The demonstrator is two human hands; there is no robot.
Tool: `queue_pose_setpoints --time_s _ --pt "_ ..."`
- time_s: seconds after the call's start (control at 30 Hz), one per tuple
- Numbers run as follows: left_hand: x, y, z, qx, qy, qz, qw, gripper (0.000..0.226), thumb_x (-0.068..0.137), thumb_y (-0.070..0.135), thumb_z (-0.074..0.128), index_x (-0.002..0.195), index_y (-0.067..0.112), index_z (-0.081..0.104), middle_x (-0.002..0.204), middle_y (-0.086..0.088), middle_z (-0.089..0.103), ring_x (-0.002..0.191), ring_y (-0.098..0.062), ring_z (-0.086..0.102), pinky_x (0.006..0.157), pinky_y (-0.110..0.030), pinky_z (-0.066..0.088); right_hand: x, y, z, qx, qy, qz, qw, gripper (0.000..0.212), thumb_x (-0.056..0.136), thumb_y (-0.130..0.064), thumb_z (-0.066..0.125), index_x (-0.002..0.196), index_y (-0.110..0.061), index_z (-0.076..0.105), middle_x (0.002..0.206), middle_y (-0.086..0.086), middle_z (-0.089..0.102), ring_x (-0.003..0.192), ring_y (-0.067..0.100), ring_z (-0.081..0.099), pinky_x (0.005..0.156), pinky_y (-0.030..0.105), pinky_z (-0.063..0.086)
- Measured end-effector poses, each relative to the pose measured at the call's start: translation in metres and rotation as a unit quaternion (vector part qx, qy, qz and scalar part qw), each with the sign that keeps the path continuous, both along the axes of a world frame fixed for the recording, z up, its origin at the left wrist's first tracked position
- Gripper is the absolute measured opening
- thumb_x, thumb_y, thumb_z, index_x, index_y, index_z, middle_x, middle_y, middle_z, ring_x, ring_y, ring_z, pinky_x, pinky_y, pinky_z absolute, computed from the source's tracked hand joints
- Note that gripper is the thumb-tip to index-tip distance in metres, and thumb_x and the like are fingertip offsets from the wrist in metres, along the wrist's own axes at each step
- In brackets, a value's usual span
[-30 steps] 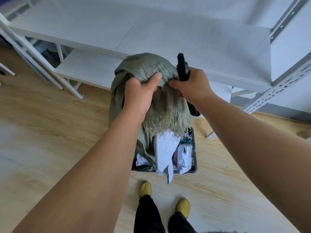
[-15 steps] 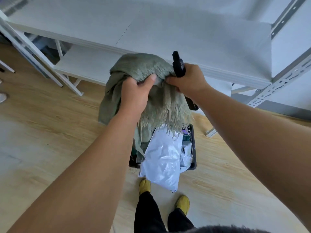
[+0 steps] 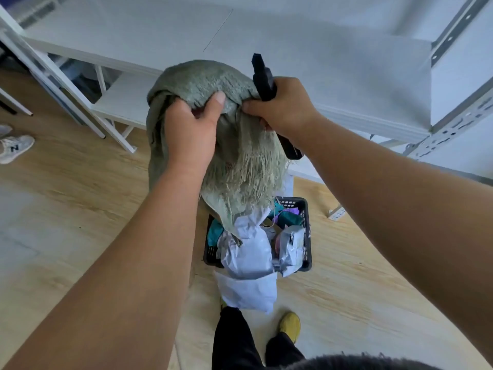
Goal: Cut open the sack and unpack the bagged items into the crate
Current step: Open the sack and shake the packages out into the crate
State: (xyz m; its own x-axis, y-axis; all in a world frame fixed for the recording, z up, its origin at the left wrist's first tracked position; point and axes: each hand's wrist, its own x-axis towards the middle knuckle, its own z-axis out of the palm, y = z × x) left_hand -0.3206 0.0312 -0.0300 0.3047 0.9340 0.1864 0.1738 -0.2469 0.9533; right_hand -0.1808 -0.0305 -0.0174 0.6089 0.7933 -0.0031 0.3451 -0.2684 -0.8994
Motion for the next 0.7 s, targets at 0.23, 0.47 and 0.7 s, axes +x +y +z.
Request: queue_pose_setpoints --time_s 0.23,0.47,0.7 --pt "-0.022 -0.009 0.024 0.084 0.029 0.08 0.993 0.028 0.088 0.038 0.063 0.101 0.014 0.065 0.095 0.007 0.066 0.094 -0.011 0.064 0.087 -0.026 0.051 -0.015 0.0 0.024 0.03 0.005 0.08 0.996 0.038 0.076 -0.02 0.078 0.063 -0.021 0.042 0.061 -0.003 0.045 0.065 0.02 0.05 0.068 0.037 0.046" --pt "-0.059 -0.022 0.052 0.134 -0.01 0.148 0.98 0.03 0.087 0.035 0.064 0.098 0.006 0.066 0.09 0.002 0.066 0.085 -0.011 0.064 0.077 -0.017 0.05 -0.055 0.0 0.048 0.118 0.037 0.102 0.987 0.036 0.076 -0.02 0.078 0.065 -0.023 0.044 0.059 -0.006 0.044 0.061 0.018 0.05 0.061 0.033 0.043" --pt "-0.073 -0.021 0.055 0.079 -0.025 0.113 0.99 0.03 0.088 0.034 0.065 0.099 0.006 0.067 0.093 -0.003 0.07 0.09 -0.015 0.067 0.08 -0.021 0.052 -0.072 -0.004 0.058 0.095 0.011 0.083 0.992 0.035 0.077 -0.021 0.077 0.063 -0.026 0.046 0.059 -0.005 0.049 0.061 0.019 0.051 0.063 0.032 0.043"
